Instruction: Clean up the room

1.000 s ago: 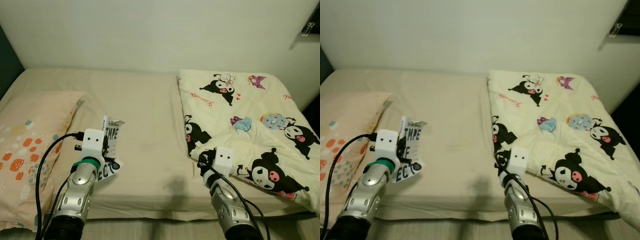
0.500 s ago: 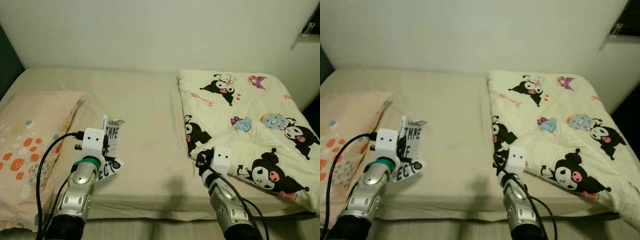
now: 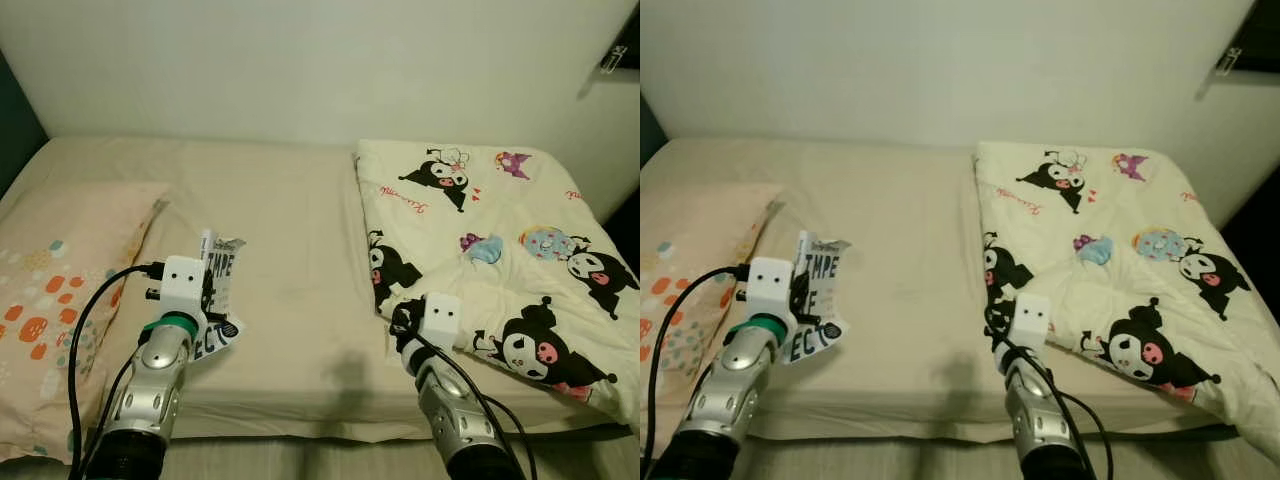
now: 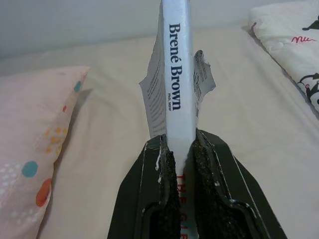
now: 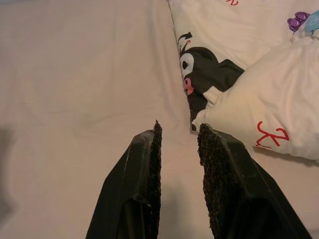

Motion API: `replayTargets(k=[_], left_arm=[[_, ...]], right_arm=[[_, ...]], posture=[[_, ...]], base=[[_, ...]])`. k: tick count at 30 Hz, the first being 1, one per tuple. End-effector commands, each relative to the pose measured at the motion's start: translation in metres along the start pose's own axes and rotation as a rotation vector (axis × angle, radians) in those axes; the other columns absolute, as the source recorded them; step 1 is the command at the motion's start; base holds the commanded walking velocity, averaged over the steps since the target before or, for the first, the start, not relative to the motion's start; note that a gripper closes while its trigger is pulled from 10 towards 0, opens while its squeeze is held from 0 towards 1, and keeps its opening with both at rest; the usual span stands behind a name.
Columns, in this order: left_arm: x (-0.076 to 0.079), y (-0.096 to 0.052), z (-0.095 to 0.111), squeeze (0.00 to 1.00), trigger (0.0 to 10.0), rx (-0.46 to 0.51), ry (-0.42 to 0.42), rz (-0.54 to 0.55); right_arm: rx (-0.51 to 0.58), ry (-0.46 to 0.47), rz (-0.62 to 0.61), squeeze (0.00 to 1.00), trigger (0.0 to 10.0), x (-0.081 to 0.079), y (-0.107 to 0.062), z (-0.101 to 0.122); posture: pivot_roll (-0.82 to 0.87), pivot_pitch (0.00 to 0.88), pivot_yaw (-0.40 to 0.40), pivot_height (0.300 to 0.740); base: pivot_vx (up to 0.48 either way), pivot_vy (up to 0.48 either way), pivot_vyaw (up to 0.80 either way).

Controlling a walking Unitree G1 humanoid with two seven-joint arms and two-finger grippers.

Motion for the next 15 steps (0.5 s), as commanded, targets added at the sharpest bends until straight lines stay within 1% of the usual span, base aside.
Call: replayTargets(k=[1,7,9,15], left_arm=[[0.0006,-0.0022,0.0046,0.0,10.0,0.038,-0.01,-0.002],[-0.0023,-0.0037,0.0039,0.0,10.0,0.046,-0.015,0.013],[-0.0035,-0.0044,0.0053,0.0,10.0,0.063,-0.026,0.029],[-0.0035,-0.006,0.0055,0.0,10.0,0.067,-0.035,0.025]], right_arm=[[-0.019,-0.021,-0.001,0.0,10.0,0.0008,-0.0031,-0.0079],[-0.016,-0.031,0.004,0.0,10.0,0.0004,-0.003,-0.0079],[-0.017,-0.042,0.017,0.0,10.0,0.001,-0.0026,-0.0079],[-0.015,-0.052,0.028,0.0,10.0,-0.0004,-0.002,-0.007]], posture=[[0.1,0.009,0.002,0.74],[0.1,0.006,-0.002,0.74],[0.1,0.01,-0.014,0.74],[0.1,0.011,-0.015,0.74]], base=[[0.0,0.0,0.0],[0.0,0.0,0.0],[0.0,0.0,0.0],[0.0,0.0,0.0]])
Point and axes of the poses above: a point about 5 cm out from each wrist's last joint towards the gripper, its own y axis pointing out of the wrist towards the gripper, its own z axis along the axis of the wrist's last joint, x = y × z, the point moved 1 cm from there along y, pointing out of the wrist towards the gripper, and after that the axes turned 14 degrees about -y, right-handed, at the moved point
